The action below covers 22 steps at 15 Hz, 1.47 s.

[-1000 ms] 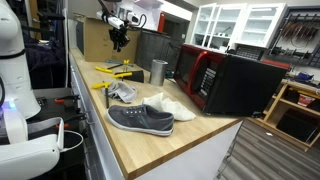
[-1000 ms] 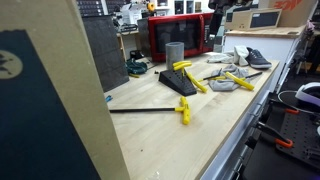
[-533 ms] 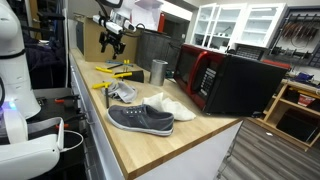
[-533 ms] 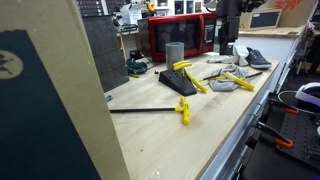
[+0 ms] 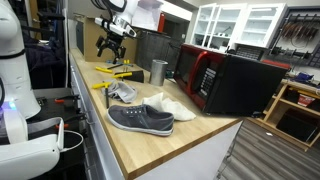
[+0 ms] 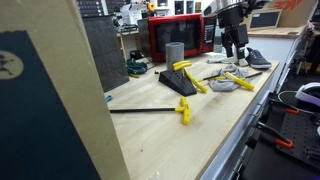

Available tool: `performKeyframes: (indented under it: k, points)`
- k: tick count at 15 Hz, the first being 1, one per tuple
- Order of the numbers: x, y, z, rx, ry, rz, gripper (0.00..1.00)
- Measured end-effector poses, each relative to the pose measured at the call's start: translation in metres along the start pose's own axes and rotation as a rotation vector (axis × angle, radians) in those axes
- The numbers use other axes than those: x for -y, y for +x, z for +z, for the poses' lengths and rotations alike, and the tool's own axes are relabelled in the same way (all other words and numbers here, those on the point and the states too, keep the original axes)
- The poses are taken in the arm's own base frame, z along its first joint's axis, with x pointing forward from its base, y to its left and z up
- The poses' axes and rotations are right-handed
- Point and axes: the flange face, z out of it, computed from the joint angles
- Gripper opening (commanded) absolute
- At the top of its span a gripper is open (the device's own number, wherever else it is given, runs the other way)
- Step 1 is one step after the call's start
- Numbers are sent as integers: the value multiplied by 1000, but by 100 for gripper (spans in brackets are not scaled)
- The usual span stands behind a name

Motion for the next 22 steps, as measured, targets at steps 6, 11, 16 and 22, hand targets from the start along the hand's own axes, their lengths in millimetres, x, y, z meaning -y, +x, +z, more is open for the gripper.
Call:
performKeyframes:
  k: [6,11,16,22]
  points:
    - [-2,1,0,10,-19,-9,100]
    - [-10,23,-6,54,-113,-119,100]
    - [-16,64,9,84,-165,-236,100]
    - [-36,97,39,123,-213,-296,100]
